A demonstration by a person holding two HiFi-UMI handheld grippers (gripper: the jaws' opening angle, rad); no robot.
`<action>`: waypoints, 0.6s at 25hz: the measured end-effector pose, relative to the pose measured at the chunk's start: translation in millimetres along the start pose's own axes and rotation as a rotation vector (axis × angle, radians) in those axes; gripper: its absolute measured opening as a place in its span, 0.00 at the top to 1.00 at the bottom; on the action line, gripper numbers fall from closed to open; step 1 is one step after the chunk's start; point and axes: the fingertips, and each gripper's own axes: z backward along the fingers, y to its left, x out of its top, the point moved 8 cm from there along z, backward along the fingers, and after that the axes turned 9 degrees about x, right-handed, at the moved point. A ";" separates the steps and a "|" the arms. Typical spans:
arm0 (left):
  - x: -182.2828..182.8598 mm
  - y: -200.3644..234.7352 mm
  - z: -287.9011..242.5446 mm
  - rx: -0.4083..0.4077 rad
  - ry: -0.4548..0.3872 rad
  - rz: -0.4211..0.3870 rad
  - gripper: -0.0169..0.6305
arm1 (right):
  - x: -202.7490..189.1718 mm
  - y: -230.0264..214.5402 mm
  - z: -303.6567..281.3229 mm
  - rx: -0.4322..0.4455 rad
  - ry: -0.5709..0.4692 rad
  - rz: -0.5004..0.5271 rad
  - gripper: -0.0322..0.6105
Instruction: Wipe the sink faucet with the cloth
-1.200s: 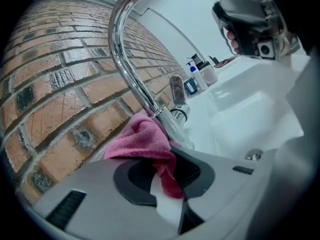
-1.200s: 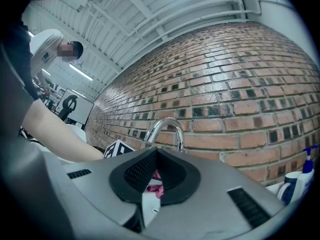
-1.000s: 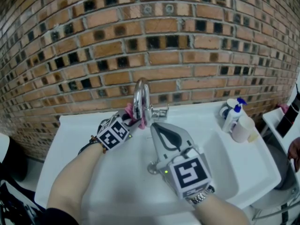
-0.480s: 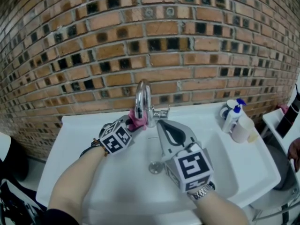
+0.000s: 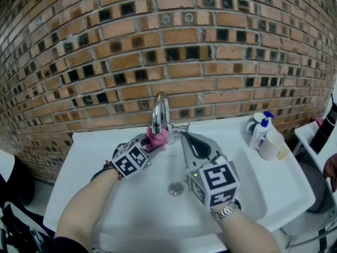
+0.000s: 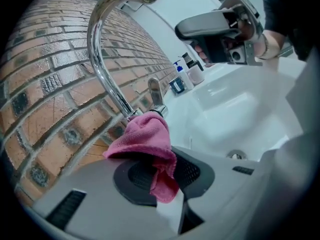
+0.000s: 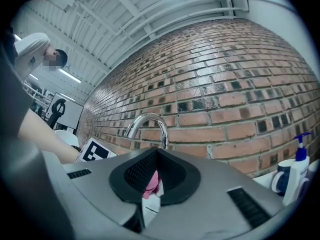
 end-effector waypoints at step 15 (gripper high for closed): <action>18.4 -10.3 6.3 -0.037 -0.082 0.160 0.85 | 0.9 -1.0 1.1 0.001 -0.007 -0.007 0.93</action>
